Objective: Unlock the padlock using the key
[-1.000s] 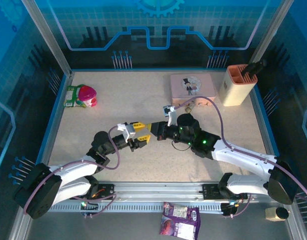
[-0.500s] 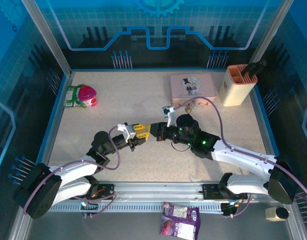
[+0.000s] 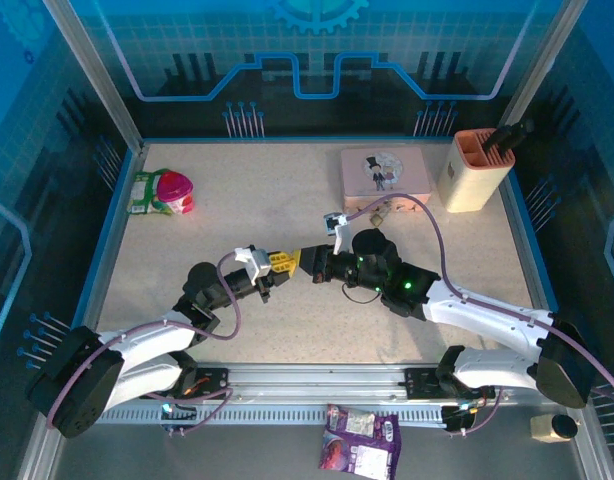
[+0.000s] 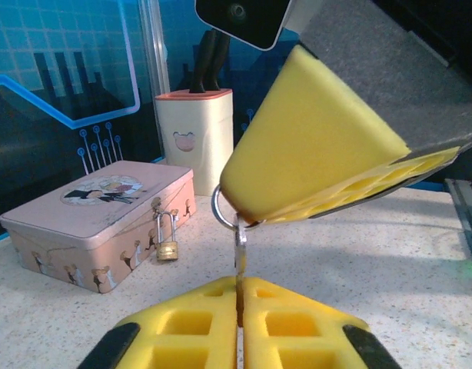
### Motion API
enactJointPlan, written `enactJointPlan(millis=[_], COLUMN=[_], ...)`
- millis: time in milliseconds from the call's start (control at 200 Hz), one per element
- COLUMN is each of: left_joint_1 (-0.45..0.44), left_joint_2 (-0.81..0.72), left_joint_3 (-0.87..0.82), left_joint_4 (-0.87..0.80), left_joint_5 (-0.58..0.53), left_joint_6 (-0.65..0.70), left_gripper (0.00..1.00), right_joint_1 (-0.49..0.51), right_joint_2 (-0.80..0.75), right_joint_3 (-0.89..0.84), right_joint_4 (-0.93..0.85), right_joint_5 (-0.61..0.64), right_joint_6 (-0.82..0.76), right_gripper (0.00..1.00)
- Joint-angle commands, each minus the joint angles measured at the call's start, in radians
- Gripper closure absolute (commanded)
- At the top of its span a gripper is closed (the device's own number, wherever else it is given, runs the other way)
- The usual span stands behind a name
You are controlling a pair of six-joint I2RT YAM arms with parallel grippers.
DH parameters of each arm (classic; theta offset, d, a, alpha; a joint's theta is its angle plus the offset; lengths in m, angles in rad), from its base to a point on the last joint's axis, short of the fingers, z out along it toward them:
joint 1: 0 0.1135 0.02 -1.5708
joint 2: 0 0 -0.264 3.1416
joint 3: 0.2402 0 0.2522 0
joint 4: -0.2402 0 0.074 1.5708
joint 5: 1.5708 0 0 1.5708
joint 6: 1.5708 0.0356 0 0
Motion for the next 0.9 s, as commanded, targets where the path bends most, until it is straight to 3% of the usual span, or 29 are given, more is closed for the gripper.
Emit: enactJointPlan(millis=[0, 275, 330, 485, 645, 891], left_joint_1=[-0.006, -0.005, -0.005, -0.005, -0.004, -0.005], left_joint_2=[-0.019, -0.058, -0.068, -0.079, -0.027, 0.09], left_joint_3=[0.01, 0.029, 0.046, 0.175, 0.304, 0.495], left_joint_4=[0.021, -0.083, -0.14, -0.475, -0.77, -1.11], left_joint_5=[-0.011, -0.013, 0.003, 0.052, 0.044, 0.057], left_joint_6=[-0.002, 0.004, 0.015, 0.1, 0.189, 0.293], left_gripper=[0.94, 1.0, 1.0, 1.0, 1.0, 1.0], right_joint_1=[0.008, -0.01, -0.028, -0.127, -0.233, -0.237], right_joint_2=[-0.007, -0.013, -0.024, -0.081, -0.141, -0.237], right_joint_3=[0.011, 0.016, 0.016, 0.022, -0.047, -0.253], right_joint_4=[0.015, -0.013, -0.025, -0.21, -0.22, 0.009], right_joint_5=[0.026, 0.018, 0.012, 0.098, 0.07, 0.012], right_joint_6=[0.011, -0.022, -0.074, -0.368, -0.522, -0.646], right_gripper=[1.0, 1.0, 0.94, 0.75, 0.73, 0.73])
